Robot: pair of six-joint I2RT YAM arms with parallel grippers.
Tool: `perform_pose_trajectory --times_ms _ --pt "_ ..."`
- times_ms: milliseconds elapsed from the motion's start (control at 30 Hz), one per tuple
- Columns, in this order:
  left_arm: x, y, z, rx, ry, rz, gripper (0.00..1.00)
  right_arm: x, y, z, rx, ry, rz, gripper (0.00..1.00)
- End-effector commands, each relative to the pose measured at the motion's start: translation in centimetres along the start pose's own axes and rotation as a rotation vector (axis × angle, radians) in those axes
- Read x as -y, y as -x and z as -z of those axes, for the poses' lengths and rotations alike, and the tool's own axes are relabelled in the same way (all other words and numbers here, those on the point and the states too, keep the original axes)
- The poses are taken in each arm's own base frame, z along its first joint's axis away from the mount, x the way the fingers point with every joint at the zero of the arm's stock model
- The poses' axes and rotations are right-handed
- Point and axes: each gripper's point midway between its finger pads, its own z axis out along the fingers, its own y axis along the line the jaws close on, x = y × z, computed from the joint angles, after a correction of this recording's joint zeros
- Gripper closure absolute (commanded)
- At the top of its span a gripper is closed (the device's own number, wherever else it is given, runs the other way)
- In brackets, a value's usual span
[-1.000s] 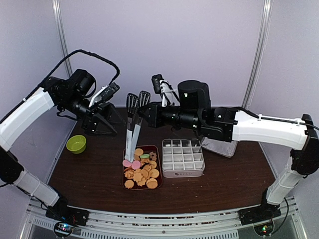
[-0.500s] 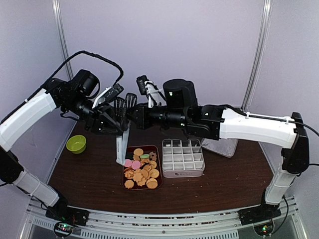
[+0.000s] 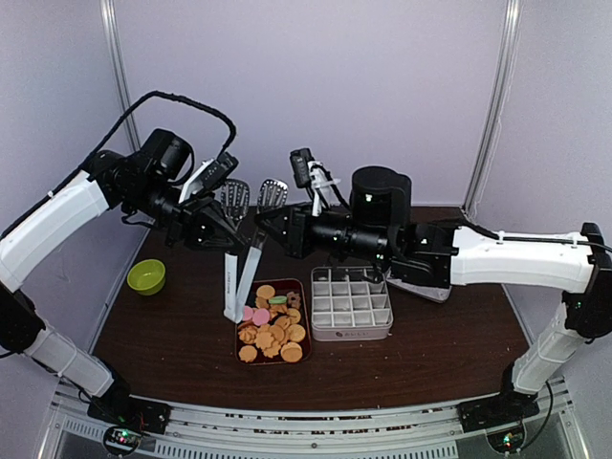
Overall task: Pack the cookies
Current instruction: Pass from the right arm to the left
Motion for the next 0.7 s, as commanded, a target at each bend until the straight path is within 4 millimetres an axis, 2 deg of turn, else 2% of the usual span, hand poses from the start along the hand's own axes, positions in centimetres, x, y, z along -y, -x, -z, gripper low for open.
perform_pose_trajectory --times_ms 0,300,400,433,600,633,667 --pt "-0.2 2.1 2.6 0.075 0.063 0.055 1.0 -1.7 4.1 3.7 0.158 0.053 0.027 1.0" --pt "-0.1 2.1 3.1 0.083 0.09 0.056 1.0 -1.6 3.4 4.7 0.178 0.08 -0.013 1.0" --pt "-0.2 1.8 3.0 0.086 0.086 0.07 0.98 -1.4 3.1 4.4 0.169 0.078 -0.024 1.0" --pt "-0.2 1.7 2.9 0.087 0.082 0.077 0.91 -1.6 3.2 4.1 0.157 0.08 -0.025 1.0" --pt "0.1 1.7 3.2 0.062 0.099 0.045 0.31 -1.0 1.3 1.6 -0.037 0.009 0.025 1.0" --pt "0.2 1.6 3.4 0.046 0.112 0.029 0.21 -0.8 0.9 1.4 -0.076 -0.006 0.04 1.0" --pt "0.3 1.5 3.5 0.03 0.126 0.006 0.18 -0.5 0.1 1.2 -0.124 -0.025 0.055 1.0"
